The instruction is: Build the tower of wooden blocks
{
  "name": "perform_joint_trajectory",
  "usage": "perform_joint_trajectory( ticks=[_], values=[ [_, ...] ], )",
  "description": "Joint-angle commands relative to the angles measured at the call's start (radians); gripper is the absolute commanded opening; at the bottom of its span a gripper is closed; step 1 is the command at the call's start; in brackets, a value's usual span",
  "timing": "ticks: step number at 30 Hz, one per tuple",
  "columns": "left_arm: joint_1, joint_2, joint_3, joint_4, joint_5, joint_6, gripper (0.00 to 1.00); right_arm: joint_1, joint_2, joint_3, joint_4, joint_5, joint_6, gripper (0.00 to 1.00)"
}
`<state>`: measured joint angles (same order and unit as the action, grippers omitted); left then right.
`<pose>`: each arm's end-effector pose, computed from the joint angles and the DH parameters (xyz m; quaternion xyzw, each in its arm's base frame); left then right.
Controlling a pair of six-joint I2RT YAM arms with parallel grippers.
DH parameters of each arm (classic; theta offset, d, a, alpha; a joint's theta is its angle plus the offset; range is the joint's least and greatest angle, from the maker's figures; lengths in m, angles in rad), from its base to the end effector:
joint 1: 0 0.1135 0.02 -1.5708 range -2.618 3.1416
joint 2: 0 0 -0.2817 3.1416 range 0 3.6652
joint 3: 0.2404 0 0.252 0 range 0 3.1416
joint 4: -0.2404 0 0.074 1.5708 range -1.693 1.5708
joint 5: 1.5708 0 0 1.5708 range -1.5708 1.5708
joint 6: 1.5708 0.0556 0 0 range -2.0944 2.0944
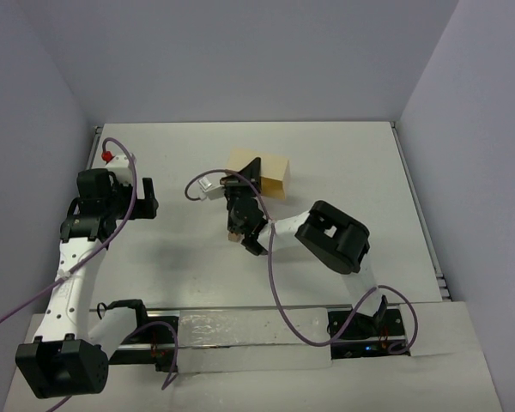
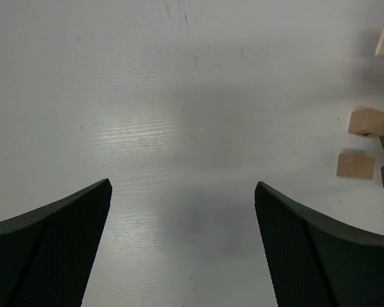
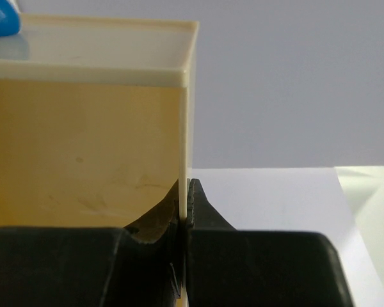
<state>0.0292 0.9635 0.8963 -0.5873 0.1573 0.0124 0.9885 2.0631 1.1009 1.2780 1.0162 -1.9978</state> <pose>0.2099 -0.0026 0.3098 0.0272 0.8944 -0.0613 0.4423 0.2817 0.3419 0.2273 -0.4809 0.4324 -0.5920 0.4810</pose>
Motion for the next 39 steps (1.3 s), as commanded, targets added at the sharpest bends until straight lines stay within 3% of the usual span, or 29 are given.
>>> perform_joint_trajectory(
  ticks=[1,3,4,7,11,15,19,23,27,30,31,33,35,39],
  values=[
    [0.008,0.001,0.040,0.016,0.017,-0.003,0.99,0.020,-0.104,-0.054,0.435,-0.032,0.016,0.00],
    [0.010,-0.007,0.042,0.014,0.019,-0.003,0.99,-0.053,-0.057,0.025,0.457,0.016,-0.020,0.00],
    [0.010,-0.016,0.026,0.031,0.013,-0.003,0.99,-0.036,-0.035,0.026,0.487,0.016,-0.066,0.00],
    [0.009,0.000,0.041,0.025,0.022,-0.003,0.99,0.047,-0.118,-0.082,0.446,-0.012,0.017,0.00],
    [0.011,-0.011,0.027,0.035,0.021,-0.003,0.99,-0.107,-0.045,0.024,0.491,-0.007,-0.052,0.00],
    [0.011,0.000,0.037,0.030,0.028,-0.003,0.99,0.018,-0.101,-0.045,0.488,-0.028,-0.036,0.00],
    [0.011,-0.006,0.035,0.030,0.025,-0.005,0.99,-0.083,-0.065,0.038,0.486,-0.001,-0.058,0.00],
    [0.009,-0.007,0.033,0.031,0.031,-0.003,0.99,-0.056,-0.118,-0.071,0.489,-0.074,-0.032,0.00],
    [0.011,-0.008,0.034,0.033,0.029,-0.003,0.99,-0.103,-0.141,0.009,0.409,0.033,0.055,0.00],
    [0.011,-0.011,0.037,0.026,0.036,-0.003,0.99,-0.124,-0.255,0.000,0.059,0.131,0.392,0.00],
    [0.011,-0.012,0.036,0.026,0.038,-0.003,0.99,-0.130,-0.297,0.002,-0.228,0.147,0.532,0.00],
    [0.011,-0.011,0.035,0.025,0.038,-0.003,0.99,-0.146,-0.398,0.081,-0.743,0.125,1.020,0.00],
    [0.010,-0.011,0.035,0.029,0.041,-0.003,0.99,-0.178,-0.422,0.251,-1.357,-0.005,1.368,0.00],
    [0.009,-0.006,0.039,0.029,0.045,-0.002,0.99,-0.247,-0.408,0.388,-1.766,-0.215,1.635,0.00]
  ],
)
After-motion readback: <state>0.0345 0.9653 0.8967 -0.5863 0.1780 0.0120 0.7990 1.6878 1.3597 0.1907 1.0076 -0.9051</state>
